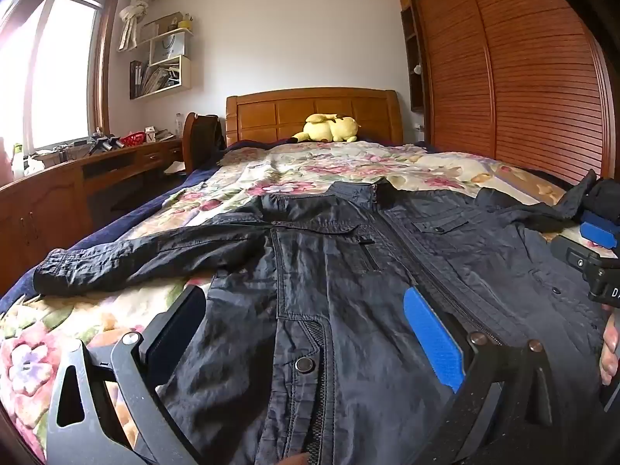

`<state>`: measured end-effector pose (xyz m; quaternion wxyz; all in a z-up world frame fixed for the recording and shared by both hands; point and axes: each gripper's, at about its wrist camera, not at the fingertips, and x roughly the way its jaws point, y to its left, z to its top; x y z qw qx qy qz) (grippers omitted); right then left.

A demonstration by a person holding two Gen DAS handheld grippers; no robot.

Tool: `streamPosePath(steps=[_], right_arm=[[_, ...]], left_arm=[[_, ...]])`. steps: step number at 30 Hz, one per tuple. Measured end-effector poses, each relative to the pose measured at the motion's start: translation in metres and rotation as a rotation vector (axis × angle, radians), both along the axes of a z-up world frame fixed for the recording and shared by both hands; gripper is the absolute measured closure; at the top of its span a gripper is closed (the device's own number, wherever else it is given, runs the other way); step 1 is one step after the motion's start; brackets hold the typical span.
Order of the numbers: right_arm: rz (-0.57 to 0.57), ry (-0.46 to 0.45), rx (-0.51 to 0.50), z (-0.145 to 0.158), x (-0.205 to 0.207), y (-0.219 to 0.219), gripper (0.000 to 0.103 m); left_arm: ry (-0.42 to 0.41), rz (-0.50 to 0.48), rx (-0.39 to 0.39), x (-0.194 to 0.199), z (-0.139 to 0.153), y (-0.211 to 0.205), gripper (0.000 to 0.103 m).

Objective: Fold large clothes

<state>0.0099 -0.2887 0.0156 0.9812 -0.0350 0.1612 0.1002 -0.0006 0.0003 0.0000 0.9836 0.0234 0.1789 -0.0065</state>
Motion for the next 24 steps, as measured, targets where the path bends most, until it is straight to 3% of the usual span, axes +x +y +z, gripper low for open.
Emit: streamPosePath(steps=[24], right_arm=[[-0.004,-0.006,0.007,0.0019,-0.0037,-0.0015,0.000]], left_arm=[[-0.002,0.000,-0.003,-0.0021,0.0032,0.0012,0.001]])
